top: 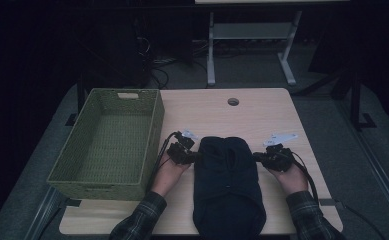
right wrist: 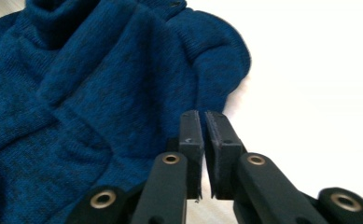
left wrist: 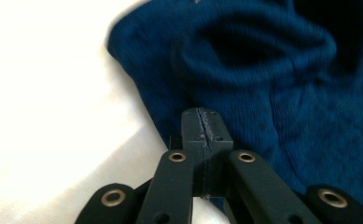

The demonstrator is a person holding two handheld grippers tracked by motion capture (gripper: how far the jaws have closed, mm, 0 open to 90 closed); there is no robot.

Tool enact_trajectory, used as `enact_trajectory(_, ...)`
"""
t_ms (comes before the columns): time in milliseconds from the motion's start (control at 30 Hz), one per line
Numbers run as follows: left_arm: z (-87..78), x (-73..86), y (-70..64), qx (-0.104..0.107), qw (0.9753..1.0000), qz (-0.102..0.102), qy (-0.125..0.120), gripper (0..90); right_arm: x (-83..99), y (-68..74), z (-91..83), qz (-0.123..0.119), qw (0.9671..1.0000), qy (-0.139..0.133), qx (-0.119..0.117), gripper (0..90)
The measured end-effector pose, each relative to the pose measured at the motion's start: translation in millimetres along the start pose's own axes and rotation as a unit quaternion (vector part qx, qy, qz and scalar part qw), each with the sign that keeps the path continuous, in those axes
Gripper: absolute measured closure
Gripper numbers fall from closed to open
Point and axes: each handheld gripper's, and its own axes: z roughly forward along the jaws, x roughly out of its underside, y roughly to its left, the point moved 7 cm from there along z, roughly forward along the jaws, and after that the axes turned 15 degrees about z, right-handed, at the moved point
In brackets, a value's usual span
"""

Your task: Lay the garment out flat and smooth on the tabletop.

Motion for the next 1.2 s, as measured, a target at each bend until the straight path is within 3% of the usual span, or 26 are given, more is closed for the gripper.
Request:
enact_trajectory(267,-2.6,-24.1,21.2,-0.022,0.9991,-0.016,-0.032,82.0,-34.1,-7.1,-0.9,0.007,0.9994,-0.020,-0.028,76.0)
enact_trajectory(333,-3.3,-28.4,26.8,-0.029,0.9990,-0.015,-0.033,80.0,-41.0,-9.9,1.9,0.001,0.9993,-0.027,-0.025,74.1)
enact_trajectory(400,-3.2,-33.2,33.5,-0.034,0.9986,-0.016,-0.036,77.8,-50.0,-11.5,6.1,0.012,0.9989,-0.030,-0.034,71.1)
enact_trajectory(567,4.4,-41.4,43.7,-0.042,0.9985,-0.010,-0.034,71.2,-65.2,-16.3,18.3,0.014,0.9987,-0.037,-0.033,64.6)
enact_trajectory(667,11.4,-43.2,49.1,-0.046,0.9985,-0.004,-0.029,65.0,-67.2,-18.9,27.1,0.015,0.9988,-0.038,-0.027,61.0)
enact_trajectory(733,15.4,-42.6,52.4,-0.047,0.9986,-0.008,-0.024,61.4,-66.8,-21.3,35.7,0.027,0.9989,-0.022,-0.032,58.3)
enact_trajectory(867,23.3,-40.0,57.9,-0.047,0.9986,-0.016,-0.018,55.5,-66.2,-25.4,50.9,0.028,0.9990,-0.013,-0.031,56.9)
enact_trajectory(1067,33.3,-30.7,64.1,-0.038,0.9989,-0.029,-0.003,48.0,-55.9,-28.7,61.9,0.035,0.9985,0.008,-0.042,55.6)
enact_trajectory(1200,37.9,-25.9,63.0,-0.031,0.9991,-0.030,-0.001,44.4,-48.8,-27.9,68.0,0.027,0.9984,0.020,-0.045,54.6)
